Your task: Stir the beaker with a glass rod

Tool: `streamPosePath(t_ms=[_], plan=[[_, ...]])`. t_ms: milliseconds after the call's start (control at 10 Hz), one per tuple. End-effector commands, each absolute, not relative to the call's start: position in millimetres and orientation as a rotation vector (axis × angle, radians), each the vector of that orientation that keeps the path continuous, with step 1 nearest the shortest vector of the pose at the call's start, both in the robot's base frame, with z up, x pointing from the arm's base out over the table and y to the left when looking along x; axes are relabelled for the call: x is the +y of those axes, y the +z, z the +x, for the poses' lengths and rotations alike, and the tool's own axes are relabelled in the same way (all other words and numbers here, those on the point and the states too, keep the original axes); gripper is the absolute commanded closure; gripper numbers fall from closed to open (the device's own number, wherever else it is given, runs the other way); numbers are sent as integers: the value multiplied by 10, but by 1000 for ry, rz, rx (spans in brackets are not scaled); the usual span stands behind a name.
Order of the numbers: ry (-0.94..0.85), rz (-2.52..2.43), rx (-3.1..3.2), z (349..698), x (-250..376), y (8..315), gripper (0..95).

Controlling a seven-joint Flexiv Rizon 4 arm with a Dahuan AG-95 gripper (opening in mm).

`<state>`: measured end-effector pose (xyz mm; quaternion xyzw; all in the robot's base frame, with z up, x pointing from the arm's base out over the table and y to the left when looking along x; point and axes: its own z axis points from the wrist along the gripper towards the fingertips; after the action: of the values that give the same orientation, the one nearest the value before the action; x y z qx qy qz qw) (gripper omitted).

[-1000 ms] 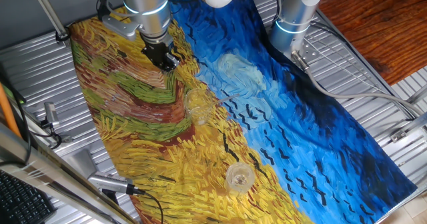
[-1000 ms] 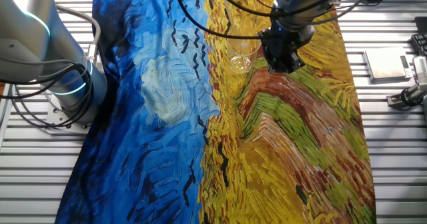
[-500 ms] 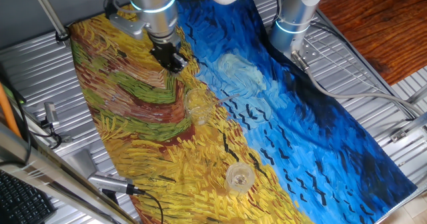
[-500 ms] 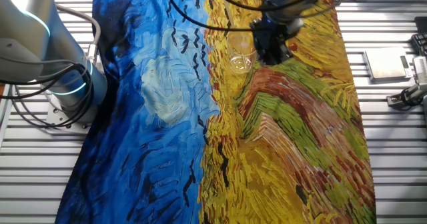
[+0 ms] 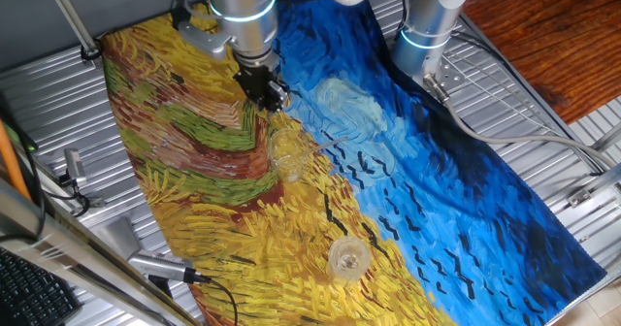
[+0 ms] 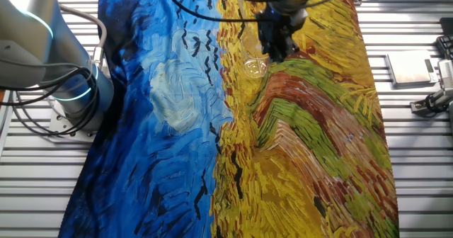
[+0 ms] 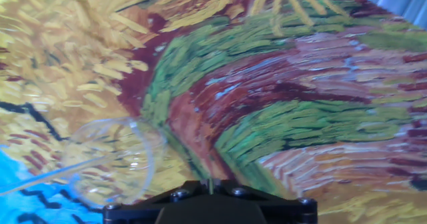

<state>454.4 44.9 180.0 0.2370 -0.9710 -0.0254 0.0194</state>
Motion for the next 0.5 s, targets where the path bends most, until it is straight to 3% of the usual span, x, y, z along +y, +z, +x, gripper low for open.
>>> streamPosePath(t_ms=[100,300,400,500], plan=[[-75,723,-3013,4565,455,1797,760],[-71,726,-3018,4565,455,1797,760],[-69,735,-3018,4565,455,1797,950],[-68,753,-3015,4565,455,1797,950]])
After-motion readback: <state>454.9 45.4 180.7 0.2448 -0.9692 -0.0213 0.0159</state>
